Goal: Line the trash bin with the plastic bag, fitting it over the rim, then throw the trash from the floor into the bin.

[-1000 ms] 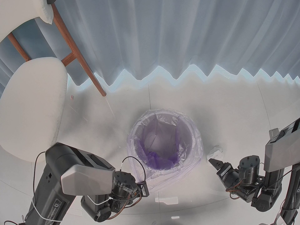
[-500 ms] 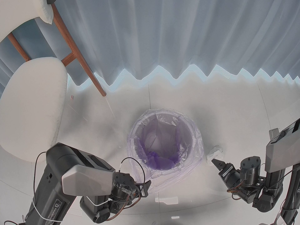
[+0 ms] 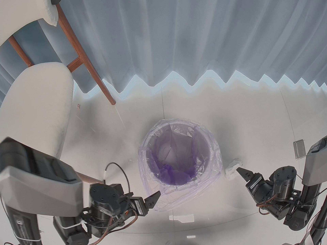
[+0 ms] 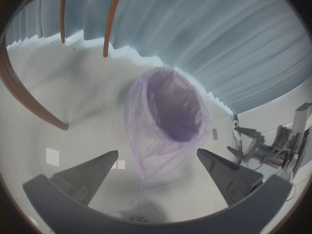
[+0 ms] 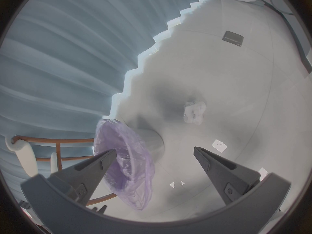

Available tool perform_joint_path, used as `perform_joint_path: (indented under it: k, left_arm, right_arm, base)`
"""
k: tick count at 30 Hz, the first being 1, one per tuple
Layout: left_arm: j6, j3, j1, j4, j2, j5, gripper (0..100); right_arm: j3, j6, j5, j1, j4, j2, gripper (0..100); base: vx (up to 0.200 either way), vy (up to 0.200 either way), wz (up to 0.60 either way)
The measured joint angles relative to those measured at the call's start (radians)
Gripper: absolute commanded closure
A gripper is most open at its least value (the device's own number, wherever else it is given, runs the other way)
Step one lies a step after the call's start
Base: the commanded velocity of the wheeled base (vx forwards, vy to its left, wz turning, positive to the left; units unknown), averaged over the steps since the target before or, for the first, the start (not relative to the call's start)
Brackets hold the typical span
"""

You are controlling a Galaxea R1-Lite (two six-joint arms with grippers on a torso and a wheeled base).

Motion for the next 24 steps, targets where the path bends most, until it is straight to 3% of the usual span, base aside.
perform_joint_path:
  k: [8, 16, 20, 24]
  left_arm:
    - [0.003, 0.145, 0.000, -0.001, -0.342, 0.064, 0]
    - [0.039, 0.194, 0.039, 0.072, -0.659, 0.128, 0]
    - [0.075, 0.198, 0.076, 0.125, -0.789, 0.127, 0]
    - [0.105, 0.199, 0.120, 0.167, -0.900, 0.067, 0]
  right_arm:
    - [0.002, -0.058, -0.007, -0.004, 0.000, -0.091, 0]
    - [0.002, -0.119, -0.100, -0.026, 0.000, -0.183, 0]
    - [0.002, -0.186, -0.151, -0.047, 0.000, -0.226, 0]
    - [0.002, -0.241, -0.166, -0.078, 0.000, -0.271, 0]
  base:
    - [0.000, 0.000, 0.00]
    - [0.000, 0.000, 0.00]
    - [0.000, 0.000, 0.00]
    - [0.000, 0.000, 0.00]
